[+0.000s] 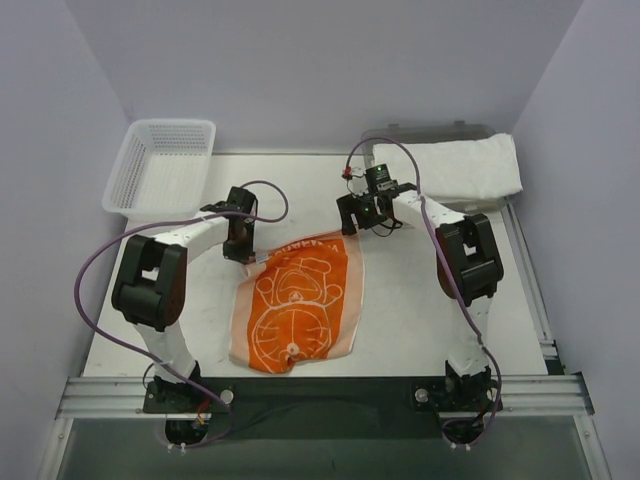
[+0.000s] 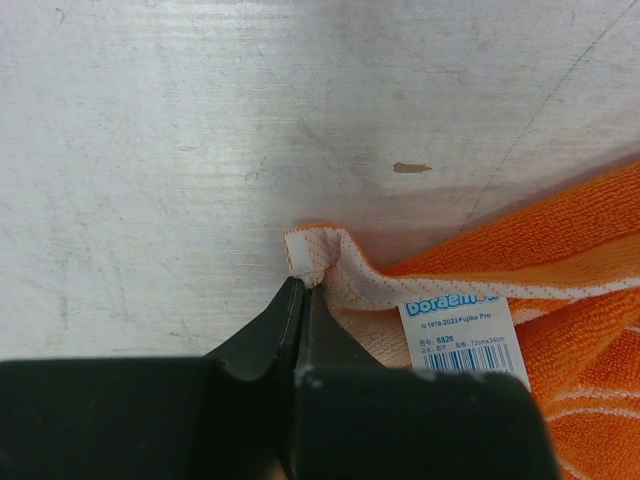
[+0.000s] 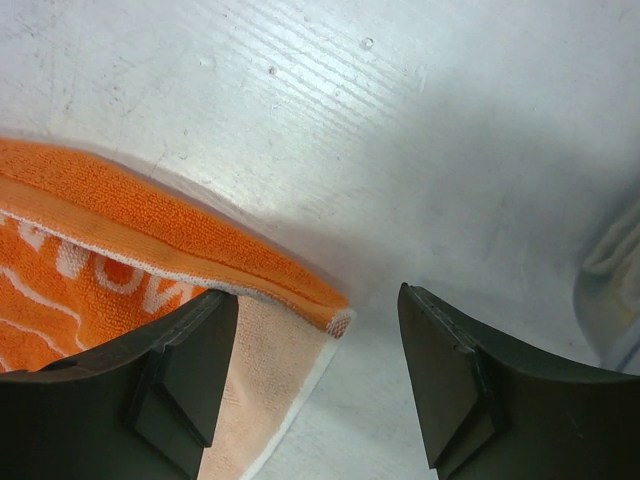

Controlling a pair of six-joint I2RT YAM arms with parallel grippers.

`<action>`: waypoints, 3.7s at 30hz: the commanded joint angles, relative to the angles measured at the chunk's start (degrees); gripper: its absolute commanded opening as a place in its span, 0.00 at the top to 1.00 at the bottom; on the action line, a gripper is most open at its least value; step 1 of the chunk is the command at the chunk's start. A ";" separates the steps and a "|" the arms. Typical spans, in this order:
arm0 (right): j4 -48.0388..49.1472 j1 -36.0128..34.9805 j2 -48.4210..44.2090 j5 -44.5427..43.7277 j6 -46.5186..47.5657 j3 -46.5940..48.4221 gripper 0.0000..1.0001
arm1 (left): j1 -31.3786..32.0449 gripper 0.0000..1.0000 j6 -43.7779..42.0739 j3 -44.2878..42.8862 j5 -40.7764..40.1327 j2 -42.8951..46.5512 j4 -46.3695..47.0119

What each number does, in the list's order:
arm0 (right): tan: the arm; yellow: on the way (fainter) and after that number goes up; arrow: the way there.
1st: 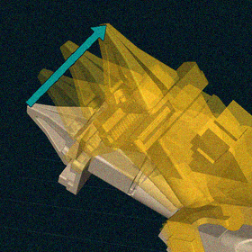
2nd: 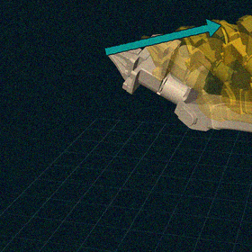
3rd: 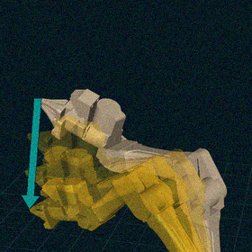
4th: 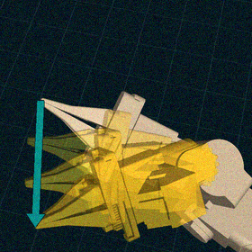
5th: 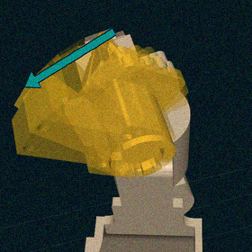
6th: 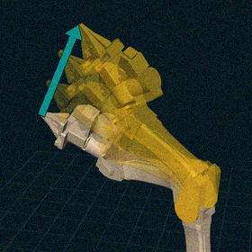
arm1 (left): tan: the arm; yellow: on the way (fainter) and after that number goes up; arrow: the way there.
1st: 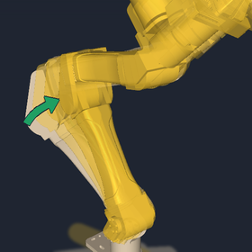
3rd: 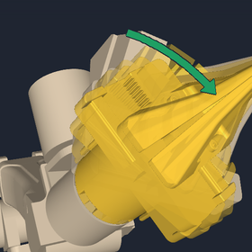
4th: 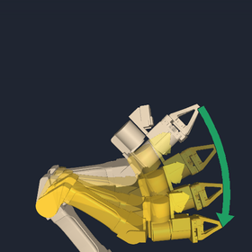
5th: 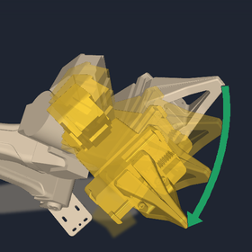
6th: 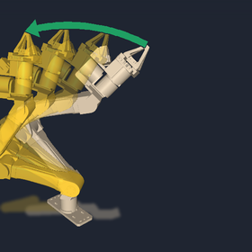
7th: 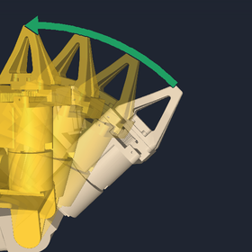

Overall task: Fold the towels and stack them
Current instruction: Flatten out the crumpled towel, then fold the towel

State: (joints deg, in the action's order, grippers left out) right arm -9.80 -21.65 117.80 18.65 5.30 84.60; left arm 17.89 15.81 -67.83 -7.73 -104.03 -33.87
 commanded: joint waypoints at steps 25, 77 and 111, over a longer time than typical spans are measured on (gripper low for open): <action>4.09 4.68 3.85 15.53 -5.12 2.42 1.00 | -0.40 1.00 -2.01 -0.19 -3.08 4.70 2.75; 3.65 7.67 -45.47 11.77 -21.12 39.15 1.00 | 3.29 1.00 -9.83 -73.25 2.56 30.65 -5.51; 24.04 12.42 3.51 19.48 -19.63 35.30 1.00 | -8.84 1.00 -8.87 -53.92 -4.85 -14.28 14.17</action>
State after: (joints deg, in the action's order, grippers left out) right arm 9.47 -10.55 124.86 35.70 -15.42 123.22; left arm 10.63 5.61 -124.97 -11.94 -121.95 -23.79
